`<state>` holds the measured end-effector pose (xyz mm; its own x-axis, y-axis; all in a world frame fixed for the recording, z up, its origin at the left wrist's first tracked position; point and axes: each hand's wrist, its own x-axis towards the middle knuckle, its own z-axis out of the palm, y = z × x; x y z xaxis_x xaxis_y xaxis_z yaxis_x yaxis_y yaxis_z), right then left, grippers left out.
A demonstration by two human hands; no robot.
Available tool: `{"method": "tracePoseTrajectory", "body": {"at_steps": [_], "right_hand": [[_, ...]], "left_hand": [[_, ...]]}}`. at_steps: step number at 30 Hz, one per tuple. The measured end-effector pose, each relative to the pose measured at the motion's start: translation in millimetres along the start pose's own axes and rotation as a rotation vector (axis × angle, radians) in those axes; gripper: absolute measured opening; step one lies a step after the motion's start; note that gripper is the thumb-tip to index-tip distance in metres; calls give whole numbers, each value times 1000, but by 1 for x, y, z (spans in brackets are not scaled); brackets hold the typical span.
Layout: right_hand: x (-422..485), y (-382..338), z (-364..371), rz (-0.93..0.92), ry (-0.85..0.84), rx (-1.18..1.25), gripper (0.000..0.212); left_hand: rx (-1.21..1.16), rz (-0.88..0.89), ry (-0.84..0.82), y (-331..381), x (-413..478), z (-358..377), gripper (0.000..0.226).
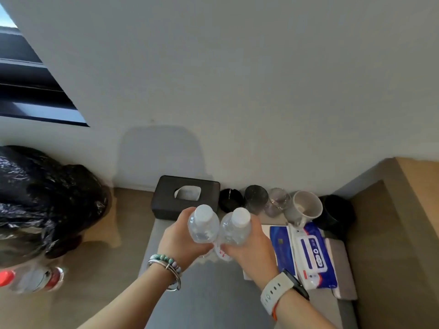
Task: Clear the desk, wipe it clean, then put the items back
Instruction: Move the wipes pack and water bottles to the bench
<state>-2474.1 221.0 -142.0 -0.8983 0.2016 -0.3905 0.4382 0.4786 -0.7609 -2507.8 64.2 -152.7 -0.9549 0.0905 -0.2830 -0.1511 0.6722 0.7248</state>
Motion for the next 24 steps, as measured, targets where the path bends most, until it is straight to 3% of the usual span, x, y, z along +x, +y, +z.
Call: {"method": "tracePoseTrajectory", "body": {"at_steps": [9, 14, 19, 24], "right_hand": [[61, 30, 22, 86, 34, 73, 57], [73, 41, 28, 70, 44, 54, 60], [73, 48, 30, 37, 73, 50, 61], [71, 51, 33, -5, 97, 45, 59]], "left_hand": [[56, -35, -12, -16, 55, 34, 50], [62, -42, -23, -23, 62, 44, 69], [46, 5, -9, -29, 60, 48, 67], [-10, -35, -47, -36, 57, 51, 83]]}}
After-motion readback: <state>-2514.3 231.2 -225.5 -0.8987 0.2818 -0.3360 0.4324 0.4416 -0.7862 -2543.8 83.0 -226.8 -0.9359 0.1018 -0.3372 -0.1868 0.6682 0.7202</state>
